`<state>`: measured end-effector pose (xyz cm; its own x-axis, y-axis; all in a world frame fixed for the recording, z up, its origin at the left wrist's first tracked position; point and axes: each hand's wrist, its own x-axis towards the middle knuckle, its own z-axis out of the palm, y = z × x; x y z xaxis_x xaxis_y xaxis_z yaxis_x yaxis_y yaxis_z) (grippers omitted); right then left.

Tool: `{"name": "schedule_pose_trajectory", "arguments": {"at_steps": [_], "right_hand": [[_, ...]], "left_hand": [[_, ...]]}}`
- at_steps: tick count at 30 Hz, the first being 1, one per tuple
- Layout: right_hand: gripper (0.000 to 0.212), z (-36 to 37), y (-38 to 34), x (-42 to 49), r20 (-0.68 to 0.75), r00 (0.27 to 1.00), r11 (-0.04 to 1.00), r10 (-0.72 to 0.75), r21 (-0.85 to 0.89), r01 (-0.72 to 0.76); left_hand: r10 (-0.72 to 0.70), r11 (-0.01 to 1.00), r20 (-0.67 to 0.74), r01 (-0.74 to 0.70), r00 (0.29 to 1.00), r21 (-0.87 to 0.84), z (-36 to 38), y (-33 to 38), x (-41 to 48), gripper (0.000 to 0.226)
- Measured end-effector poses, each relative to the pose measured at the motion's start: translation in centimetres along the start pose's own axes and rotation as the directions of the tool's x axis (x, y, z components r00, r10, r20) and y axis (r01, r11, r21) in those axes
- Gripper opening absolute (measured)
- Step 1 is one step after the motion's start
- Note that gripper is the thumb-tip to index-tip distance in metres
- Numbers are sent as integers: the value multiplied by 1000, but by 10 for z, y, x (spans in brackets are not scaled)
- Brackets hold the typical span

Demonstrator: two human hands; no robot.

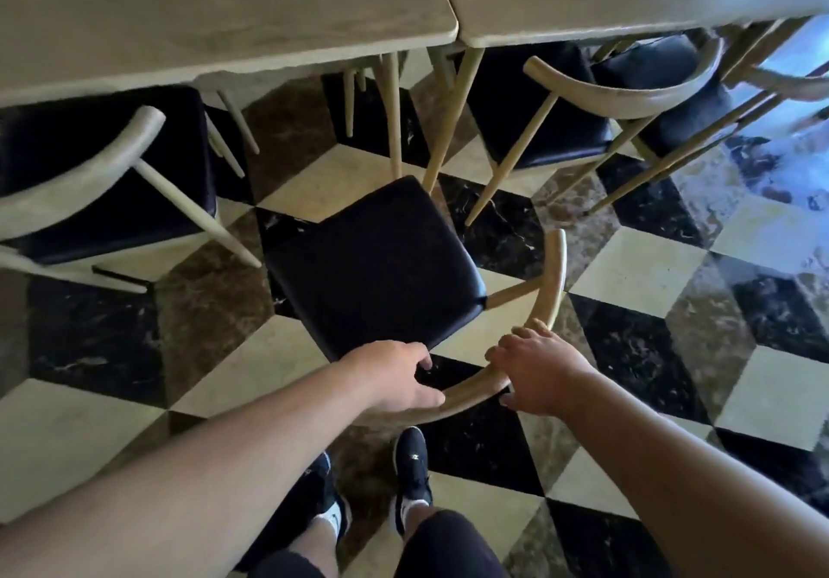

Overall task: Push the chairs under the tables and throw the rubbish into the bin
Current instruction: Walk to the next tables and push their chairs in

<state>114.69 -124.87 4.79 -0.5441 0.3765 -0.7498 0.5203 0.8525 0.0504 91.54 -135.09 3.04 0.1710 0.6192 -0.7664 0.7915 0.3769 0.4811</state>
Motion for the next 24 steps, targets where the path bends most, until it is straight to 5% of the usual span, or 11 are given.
{"name": "schedule_pose_trajectory", "arguments": {"at_steps": [7, 10, 15, 24], "right_hand": [[31, -1, 33, 46, 148, 979, 985, -143, -79, 155], [22, 4, 40, 57, 198, 952, 962, -235, -93, 257], [21, 1, 50, 67, 102, 935, 934, -338, -87, 347], [18, -75, 13, 142, -177, 927, 943, -332, -44, 330]], "left_hand": [[-102, 992, 179, 113, 978, -52, 36, 8, 31, 84], [-153, 988, 217, 146, 964, 47, 51, 25, 43, 52], [-193, 979, 180, 177, 965, 101, 44, 22, 45, 40], [-221, 959, -7, 219, 975, 178, -71, -54, 29, 12]]}}
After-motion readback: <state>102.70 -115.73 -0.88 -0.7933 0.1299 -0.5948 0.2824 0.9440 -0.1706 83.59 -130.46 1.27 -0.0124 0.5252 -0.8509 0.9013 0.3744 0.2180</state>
